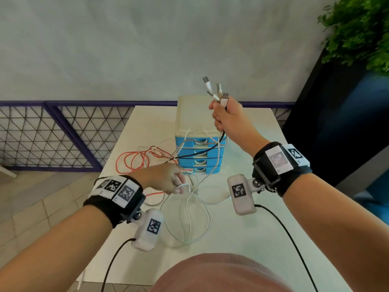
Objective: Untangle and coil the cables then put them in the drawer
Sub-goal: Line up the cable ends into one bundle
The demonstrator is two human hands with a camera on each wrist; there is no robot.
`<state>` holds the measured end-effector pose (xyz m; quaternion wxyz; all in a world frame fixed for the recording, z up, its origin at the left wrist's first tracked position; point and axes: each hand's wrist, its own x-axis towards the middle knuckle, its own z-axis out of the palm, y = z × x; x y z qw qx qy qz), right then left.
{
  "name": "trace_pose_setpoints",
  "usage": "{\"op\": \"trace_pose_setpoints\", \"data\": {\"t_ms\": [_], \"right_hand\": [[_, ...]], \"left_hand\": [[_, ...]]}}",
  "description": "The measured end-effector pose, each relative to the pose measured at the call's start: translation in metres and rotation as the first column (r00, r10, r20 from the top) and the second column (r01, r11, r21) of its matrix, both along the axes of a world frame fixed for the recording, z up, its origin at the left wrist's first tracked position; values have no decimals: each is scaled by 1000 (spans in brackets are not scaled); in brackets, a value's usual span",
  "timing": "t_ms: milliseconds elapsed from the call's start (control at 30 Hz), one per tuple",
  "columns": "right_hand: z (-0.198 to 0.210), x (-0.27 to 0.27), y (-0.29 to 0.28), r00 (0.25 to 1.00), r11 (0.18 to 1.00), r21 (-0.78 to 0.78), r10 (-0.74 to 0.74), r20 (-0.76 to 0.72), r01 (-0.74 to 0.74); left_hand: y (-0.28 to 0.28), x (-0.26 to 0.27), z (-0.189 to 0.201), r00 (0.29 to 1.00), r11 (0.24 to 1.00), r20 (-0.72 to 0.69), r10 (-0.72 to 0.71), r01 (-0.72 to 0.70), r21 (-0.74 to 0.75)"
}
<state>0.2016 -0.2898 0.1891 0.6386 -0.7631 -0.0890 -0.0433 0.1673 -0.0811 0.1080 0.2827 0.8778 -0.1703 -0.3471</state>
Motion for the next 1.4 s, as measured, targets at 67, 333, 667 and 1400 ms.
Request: {"op": "trace_pose_setpoints", "data": {"t_ms": [67, 333, 667, 1400], "right_hand": [[-7, -1, 0, 999, 997, -76, 17, -33, -20], [-24, -2, -10, 922, 924, 377, 205, -330, -71], [-25, -9, 0, 874, 684, 729, 370, -316, -26], [34, -9, 9, 994, 964, 258, -29, -101, 55]], "left_hand": [[-4, 2, 25, 997, 997, -6, -75, 75, 1], [-14, 2, 107, 956, 649, -127, 265, -274, -710], [-43, 2, 72, 789, 294, -286, 543, -499, -815], [-39, 23, -3, 869, 975, 478, 130, -24, -222]]}}
